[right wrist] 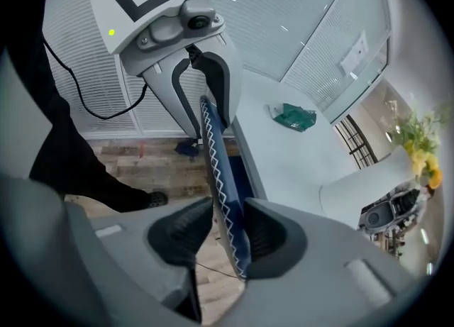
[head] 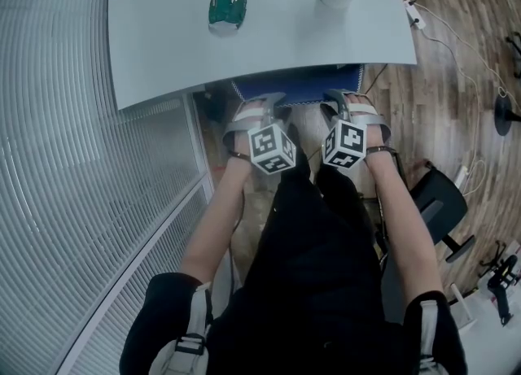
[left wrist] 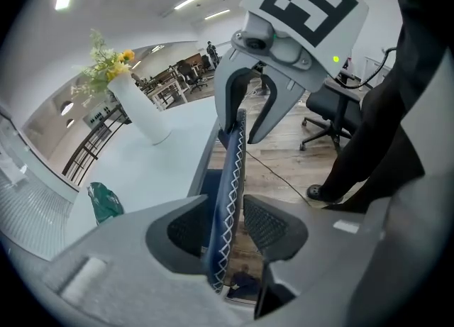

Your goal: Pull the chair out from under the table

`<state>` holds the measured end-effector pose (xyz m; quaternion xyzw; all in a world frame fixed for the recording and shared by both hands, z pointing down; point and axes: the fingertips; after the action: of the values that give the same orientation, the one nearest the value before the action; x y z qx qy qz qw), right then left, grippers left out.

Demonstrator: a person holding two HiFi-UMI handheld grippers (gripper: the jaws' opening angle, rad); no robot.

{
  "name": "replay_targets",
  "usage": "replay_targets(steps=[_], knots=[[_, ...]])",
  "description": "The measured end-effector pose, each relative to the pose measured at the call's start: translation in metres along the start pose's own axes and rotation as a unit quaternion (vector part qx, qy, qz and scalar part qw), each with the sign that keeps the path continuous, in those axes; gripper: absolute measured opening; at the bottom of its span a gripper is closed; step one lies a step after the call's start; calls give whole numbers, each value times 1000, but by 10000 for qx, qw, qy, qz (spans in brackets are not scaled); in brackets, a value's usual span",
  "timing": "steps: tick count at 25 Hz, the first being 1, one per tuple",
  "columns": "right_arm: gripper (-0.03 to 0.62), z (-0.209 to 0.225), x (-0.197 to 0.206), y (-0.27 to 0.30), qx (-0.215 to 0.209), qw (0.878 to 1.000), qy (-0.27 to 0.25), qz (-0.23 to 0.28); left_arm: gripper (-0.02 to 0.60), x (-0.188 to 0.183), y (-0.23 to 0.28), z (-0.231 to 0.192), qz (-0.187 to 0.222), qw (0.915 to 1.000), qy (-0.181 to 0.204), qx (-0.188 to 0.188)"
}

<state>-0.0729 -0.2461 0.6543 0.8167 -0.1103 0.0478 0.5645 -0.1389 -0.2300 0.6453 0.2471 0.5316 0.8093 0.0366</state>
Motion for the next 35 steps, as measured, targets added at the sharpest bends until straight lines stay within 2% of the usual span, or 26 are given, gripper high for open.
replay_targets(steps=[3,7,12,16,20,27,35], knots=[[124,2,-1,7,-47,10000,-27,12,158,3,10,2,-85,9999,84,68],[112,1,-1,17,-150,9997,-200,-36,153,10,25,9,-313,9985,455,26],[104,0,0,19,23,9994,-326,-96,120,8,28,5,-292,9990,325,19],[94,-6,3,21,251,9961,-785,-315,107,8,28,10,-256,9990,356,-87],[81,-13,4,19,405,9937,-1001,-304,101,9,28,19,-239,9993,283,31],[72,-38,9,14,301,9943,-1005,-185,97,12,25,45,-274,9992,233,157],[69,-72,18,12,123,9957,-873,-273,92,17,22,76,-326,9988,115,350]])
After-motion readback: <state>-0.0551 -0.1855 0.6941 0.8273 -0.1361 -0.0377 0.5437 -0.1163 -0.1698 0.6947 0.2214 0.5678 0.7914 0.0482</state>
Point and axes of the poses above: the fingertips, and each gripper's own axes: y forward along the fingers, z to its right, x out of its underside, and after that the axes turned 7 degrees about -z, right-handed
